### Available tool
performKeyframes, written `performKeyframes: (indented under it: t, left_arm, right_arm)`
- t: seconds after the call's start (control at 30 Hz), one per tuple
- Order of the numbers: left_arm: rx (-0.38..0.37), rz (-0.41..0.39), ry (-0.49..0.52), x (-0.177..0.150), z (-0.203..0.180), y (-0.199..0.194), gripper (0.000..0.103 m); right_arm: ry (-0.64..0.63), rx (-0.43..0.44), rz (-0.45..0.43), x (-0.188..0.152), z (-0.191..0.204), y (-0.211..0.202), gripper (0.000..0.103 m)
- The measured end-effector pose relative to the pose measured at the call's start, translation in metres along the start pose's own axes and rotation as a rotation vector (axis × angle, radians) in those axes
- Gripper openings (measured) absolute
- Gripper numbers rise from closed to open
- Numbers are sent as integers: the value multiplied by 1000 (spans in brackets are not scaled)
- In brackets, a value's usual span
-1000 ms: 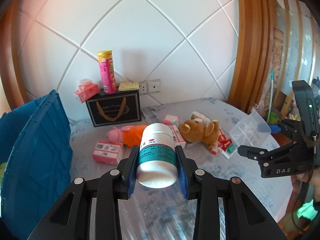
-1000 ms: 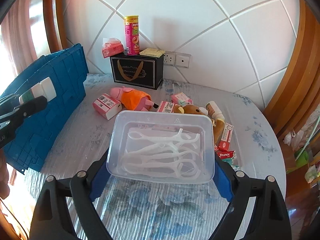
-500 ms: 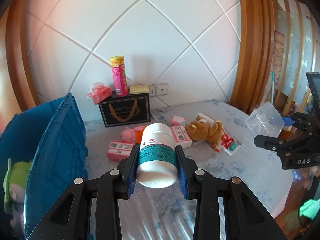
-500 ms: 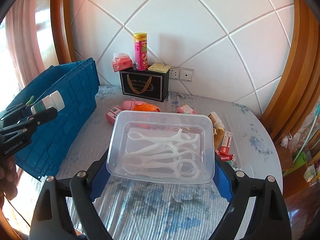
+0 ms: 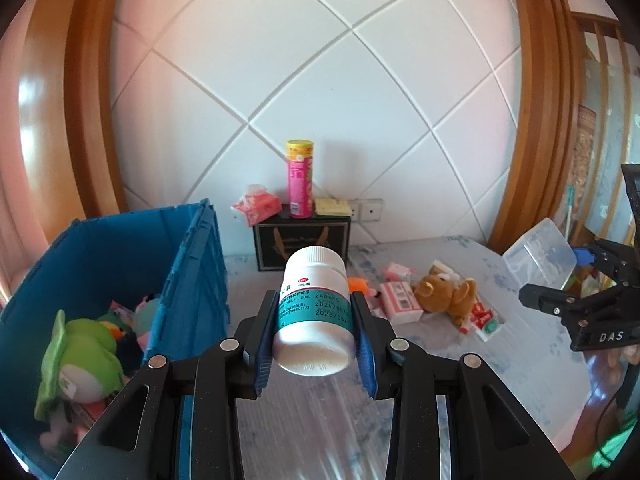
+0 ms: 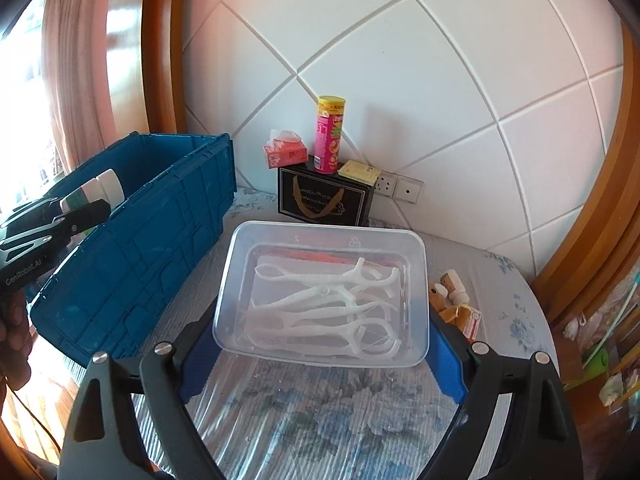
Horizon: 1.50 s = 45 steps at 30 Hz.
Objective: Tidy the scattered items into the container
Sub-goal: 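Carry the pill bottle in the left tool while the right tool carries the floss box to the bin, then open the left tool over the bin while the right tool releases the floss box inside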
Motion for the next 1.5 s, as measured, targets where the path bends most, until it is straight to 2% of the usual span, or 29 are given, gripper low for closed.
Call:
performKeyframes:
  t: [0.23,0.53,0.93,1.17,1.5]
  left_arm:
    - [65,-30,-37,5,56,-22,34]
    - [159,-24,-86,0,139,-44,34]
    - [297,-7,-168,-35,249,-71,34]
    - [340,4,-194,-51,283,-80,34]
    - [375,14,-217,-63,312,-82,34]
  right_arm:
    - [-56,42,-52,32,53,3,89]
    - [-140,151,-89,66,148,12,89]
    - [-248,323,-81,103,281,39,89]
    - [-299,386,-68,104,331,48,89]
    - [-345,432,-68,110,373,56,89]
Point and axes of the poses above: each gripper's, at about its wrist camera, not at the fingertips, and y roughly the way its jaws point, z to its left, x to its top, the point moved 10 cm from there along y, roughly the way its jaws point, and after that the axes turned 4 degrees about -x, right-handed, at the moved point
